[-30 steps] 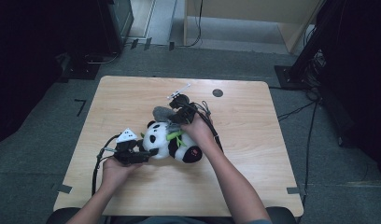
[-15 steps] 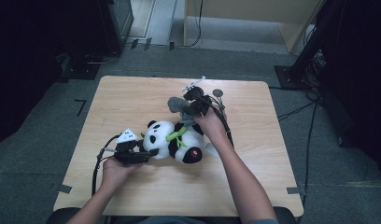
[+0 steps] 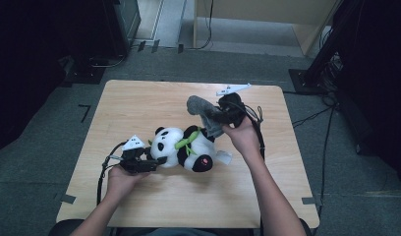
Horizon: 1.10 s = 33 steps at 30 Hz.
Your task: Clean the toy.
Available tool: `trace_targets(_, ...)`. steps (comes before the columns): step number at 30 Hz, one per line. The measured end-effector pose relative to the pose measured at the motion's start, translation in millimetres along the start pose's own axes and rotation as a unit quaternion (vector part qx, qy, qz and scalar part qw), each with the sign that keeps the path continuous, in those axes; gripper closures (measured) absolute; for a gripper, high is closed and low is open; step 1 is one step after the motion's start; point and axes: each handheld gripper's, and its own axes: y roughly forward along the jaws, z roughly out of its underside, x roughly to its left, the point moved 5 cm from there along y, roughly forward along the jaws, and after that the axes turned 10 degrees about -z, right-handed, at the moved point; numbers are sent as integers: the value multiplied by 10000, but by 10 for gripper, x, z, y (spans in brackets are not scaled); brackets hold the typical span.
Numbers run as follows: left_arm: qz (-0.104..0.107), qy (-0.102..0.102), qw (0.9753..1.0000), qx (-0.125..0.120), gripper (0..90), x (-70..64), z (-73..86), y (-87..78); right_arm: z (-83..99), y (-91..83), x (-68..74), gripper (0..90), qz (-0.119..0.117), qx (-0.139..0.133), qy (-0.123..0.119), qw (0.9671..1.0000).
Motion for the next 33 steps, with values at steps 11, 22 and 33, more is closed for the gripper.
trace_targets(11,-7,-33,10000,17,322,-6,0,5,496,86,-97,737,-86,-277,202,9994)
trace_targets(22,64,-44,10000,50,314,11,-10,10,755,8,-364,745,191,-234,614,9977)
trace_targets(33,26,25,10000,-29,307,-2,22,0,716,-222,-569,743,450,-532,853,9939)
